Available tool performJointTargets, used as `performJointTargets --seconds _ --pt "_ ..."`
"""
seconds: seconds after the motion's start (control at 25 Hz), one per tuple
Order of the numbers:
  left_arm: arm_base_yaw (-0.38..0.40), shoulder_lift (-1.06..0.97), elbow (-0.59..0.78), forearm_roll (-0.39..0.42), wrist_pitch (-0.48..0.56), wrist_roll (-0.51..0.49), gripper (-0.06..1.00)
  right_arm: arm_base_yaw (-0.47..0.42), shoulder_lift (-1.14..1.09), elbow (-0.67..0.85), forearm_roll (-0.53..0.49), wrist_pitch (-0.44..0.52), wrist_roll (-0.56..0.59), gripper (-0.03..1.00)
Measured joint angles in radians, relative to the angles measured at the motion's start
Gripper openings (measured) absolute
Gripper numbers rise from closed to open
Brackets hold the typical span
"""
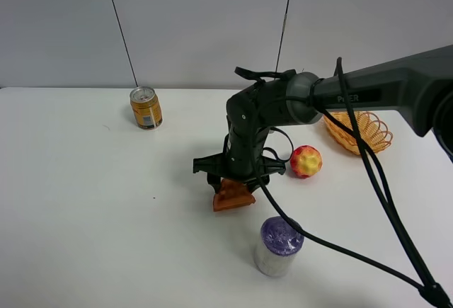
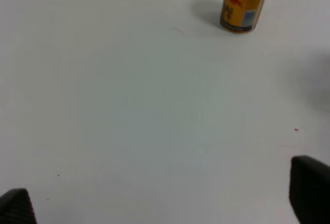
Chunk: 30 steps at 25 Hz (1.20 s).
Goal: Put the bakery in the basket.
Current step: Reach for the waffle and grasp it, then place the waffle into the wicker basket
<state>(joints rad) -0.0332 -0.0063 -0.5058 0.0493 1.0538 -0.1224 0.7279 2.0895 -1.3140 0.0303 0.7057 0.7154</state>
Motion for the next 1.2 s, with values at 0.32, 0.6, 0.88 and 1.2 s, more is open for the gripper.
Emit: performJointTargets --seconds 0.32,0.6,0.88,1.2 --pt "0.000 0.000 0.000 0.000 0.000 0.000 1.00 0.000 -0.004 -0.001 0.000 -0.001 -0.030 0.60" --pt "0.000 0.000 0.000 0.000 0.000 0.000 1.00 0.000 -0.104 -0.001 -0.020 -0.030 -0.096 0.60" --pt "0.000 0.000 0.000 0.000 0.000 0.000 1.00 -0.085 -0.250 -0.001 -0.049 0.005 -0.157 0.60" --pt "0.000 0.000 0.000 0.000 0.000 0.000 1.00 -0.272 -0.416 -0.001 -0.234 0.212 -0.227 0.60"
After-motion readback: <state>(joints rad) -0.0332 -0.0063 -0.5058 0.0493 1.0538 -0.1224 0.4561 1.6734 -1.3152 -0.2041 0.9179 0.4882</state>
